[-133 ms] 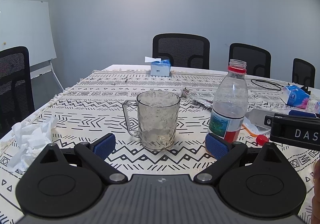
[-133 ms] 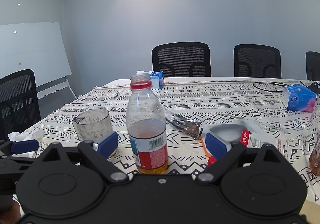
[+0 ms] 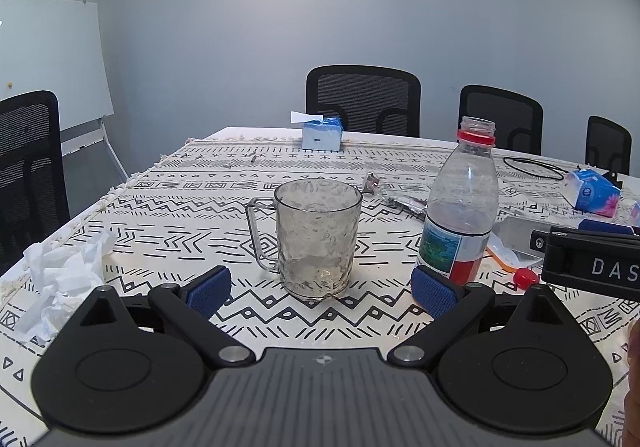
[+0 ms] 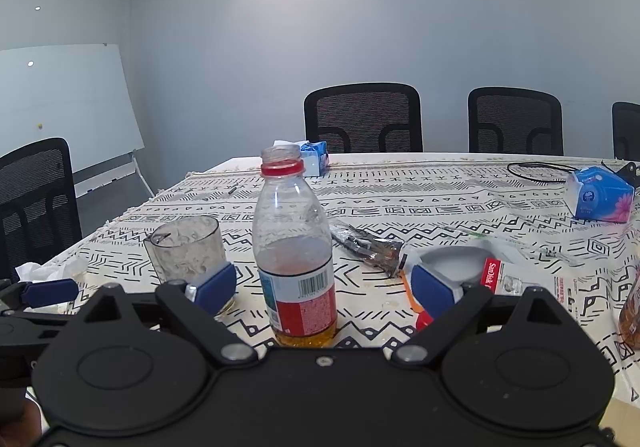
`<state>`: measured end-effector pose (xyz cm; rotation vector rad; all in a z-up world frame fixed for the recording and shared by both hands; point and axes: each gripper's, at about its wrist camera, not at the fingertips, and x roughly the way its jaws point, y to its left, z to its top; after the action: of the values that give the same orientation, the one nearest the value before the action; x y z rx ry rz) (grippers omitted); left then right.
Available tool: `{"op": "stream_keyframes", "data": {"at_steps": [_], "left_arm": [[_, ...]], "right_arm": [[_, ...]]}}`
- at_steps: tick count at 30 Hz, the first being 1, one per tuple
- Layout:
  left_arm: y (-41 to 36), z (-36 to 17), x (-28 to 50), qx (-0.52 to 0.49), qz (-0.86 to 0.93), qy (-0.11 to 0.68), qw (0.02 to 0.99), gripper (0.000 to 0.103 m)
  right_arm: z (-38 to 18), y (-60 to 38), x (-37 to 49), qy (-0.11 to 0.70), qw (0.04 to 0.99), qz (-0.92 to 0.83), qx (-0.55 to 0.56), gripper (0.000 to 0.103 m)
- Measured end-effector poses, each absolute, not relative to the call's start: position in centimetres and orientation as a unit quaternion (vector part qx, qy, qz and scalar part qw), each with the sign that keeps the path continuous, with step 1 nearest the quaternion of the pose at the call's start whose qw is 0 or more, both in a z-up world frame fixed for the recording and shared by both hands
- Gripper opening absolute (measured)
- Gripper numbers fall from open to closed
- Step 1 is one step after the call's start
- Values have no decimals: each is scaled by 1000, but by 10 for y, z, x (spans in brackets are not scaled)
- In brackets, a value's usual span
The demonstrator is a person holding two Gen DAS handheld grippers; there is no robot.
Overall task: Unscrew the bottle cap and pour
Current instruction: 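Move the left gripper toward the clear glass mug and the right gripper toward the bottle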
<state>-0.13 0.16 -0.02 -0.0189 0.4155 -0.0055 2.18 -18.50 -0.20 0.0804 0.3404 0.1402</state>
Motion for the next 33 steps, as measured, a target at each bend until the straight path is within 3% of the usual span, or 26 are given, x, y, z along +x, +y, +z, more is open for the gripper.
{"op": "stream_keyframes", "data": {"at_steps": [33], "left_arm": [[12,-13,-45,-5,-8,205,979,98]], "right_arm": [[-2,-180,25,174,980,87,43,96]]}}
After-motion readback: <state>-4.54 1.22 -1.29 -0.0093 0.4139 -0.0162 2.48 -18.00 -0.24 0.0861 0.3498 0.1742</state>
